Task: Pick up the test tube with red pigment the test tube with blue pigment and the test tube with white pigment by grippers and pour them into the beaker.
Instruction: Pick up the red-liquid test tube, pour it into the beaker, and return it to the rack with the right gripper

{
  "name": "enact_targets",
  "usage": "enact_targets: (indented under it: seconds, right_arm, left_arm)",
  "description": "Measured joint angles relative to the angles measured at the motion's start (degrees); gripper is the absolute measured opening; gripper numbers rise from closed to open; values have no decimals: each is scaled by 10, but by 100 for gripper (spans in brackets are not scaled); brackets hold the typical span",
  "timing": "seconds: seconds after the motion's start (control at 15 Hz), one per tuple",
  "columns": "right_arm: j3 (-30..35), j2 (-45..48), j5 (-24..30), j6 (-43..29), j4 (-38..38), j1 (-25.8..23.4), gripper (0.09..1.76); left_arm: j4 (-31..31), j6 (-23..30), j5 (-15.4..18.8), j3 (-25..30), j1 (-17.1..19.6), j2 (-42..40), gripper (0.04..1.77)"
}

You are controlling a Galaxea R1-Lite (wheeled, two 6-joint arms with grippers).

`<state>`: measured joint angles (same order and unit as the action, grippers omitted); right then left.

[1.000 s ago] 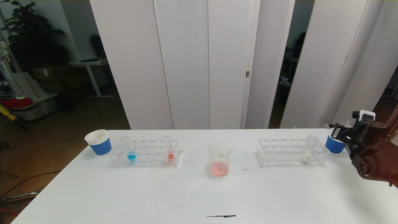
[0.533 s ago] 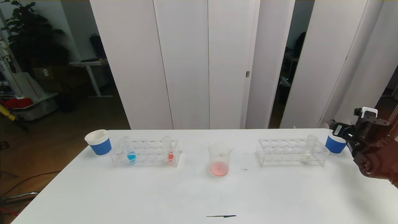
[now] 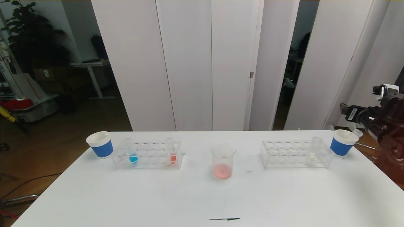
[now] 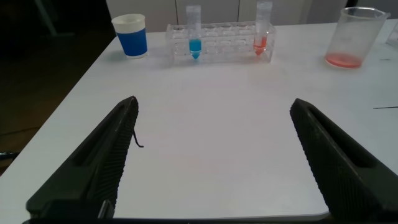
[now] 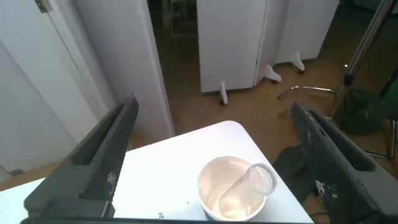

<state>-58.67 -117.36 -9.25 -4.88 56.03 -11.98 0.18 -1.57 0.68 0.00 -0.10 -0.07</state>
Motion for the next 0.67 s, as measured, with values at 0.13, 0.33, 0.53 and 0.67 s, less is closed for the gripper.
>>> enact_targets:
  seconds: [0.13, 0.33, 0.53, 0.67]
  right_arm:
    - [19, 74, 33, 0, -40, 10, 175]
    - [80, 212, 80, 6, -92, 36, 175]
    - [167, 374, 111, 31, -127, 71, 175]
    - [223, 489, 122, 53, -152, 89, 175]
  left_arm:
    - [0, 0, 0, 0, 0, 0, 174]
    - [0, 0, 0, 0, 0, 0, 174]
    - [0, 0, 0, 0, 0, 0, 174]
    - [0, 0, 0, 0, 0, 0, 174]
